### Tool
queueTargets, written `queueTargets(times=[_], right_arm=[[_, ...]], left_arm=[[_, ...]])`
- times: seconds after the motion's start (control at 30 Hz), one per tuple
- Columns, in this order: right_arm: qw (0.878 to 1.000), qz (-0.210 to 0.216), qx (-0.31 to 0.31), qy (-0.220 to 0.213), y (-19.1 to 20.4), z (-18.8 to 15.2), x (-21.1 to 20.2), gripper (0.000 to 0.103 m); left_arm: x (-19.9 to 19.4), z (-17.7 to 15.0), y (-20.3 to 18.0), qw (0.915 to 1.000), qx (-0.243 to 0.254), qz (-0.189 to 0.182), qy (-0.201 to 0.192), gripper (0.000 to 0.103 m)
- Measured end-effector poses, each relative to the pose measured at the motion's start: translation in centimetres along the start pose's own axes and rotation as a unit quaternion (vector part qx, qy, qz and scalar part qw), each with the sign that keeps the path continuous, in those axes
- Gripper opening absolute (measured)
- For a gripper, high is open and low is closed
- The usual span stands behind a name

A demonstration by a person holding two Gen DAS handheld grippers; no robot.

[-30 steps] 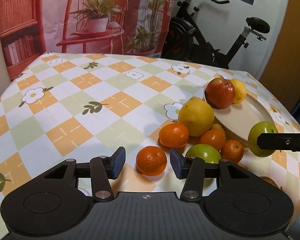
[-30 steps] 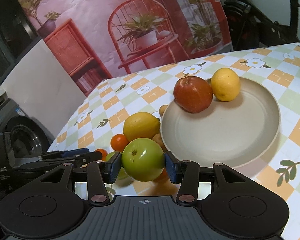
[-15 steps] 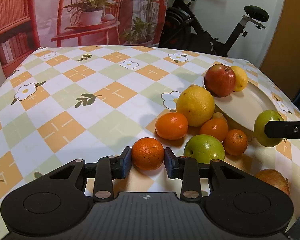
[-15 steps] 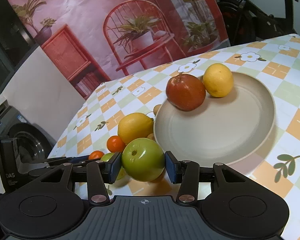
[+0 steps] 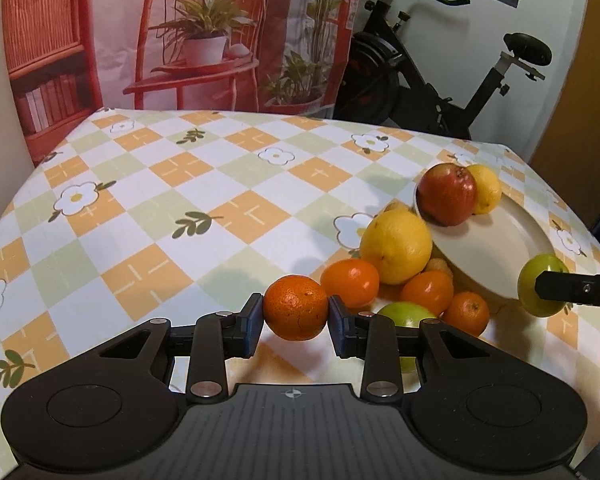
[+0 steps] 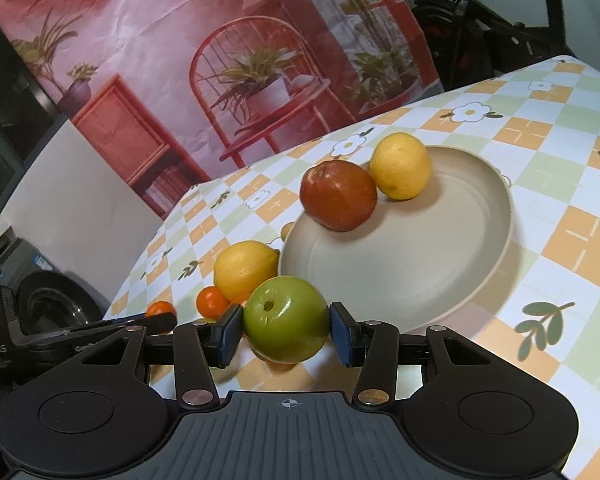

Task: Organize fruits
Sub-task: 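Lift the green apple with the right gripper while the left gripper grasps a mandarin orange, then carry the green apple with the right gripper while the left carries the orange over the plate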

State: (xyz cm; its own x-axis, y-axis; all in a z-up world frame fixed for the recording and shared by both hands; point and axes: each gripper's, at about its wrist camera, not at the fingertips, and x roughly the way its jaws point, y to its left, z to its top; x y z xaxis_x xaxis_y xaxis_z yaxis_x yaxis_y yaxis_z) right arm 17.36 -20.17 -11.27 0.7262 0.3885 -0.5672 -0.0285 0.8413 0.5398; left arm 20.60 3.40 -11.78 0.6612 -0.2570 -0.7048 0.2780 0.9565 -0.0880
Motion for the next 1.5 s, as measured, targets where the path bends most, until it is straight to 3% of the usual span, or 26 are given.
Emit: queueTargets(times=[0.37, 0.87, 1.27, 1.5], right_arm=[[0.999, -0.014, -0.002, -0.029, -2.4, 0.4, -0.8, 0.043], [0.997, -0.026, -0.044, -0.062, -6.6, 4.1, -0.4, 0.043], [0.985, -0.055, -0.145, -0.071, -8.4, 7.6, 2.6, 0.043], [0.986, -0.068, -0.140, -0.063, -9.4, 7.3, 3.8, 0.043]], left_arm=[[-0.6, 2.0, -3.5, 0.9994, 0.028, -0.010, -0.020, 0.036], [2.8, 4.5, -11.4, 0.9900, 0.132, -0.048, -0.018, 0.036], [6.9, 5.0, -14.2, 0.9839, 0.172, -0.044, 0.023, 0.036], [8.0, 5.1, -14.4, 0.9817, 0.184, -0.030, 0.039, 0.036]])
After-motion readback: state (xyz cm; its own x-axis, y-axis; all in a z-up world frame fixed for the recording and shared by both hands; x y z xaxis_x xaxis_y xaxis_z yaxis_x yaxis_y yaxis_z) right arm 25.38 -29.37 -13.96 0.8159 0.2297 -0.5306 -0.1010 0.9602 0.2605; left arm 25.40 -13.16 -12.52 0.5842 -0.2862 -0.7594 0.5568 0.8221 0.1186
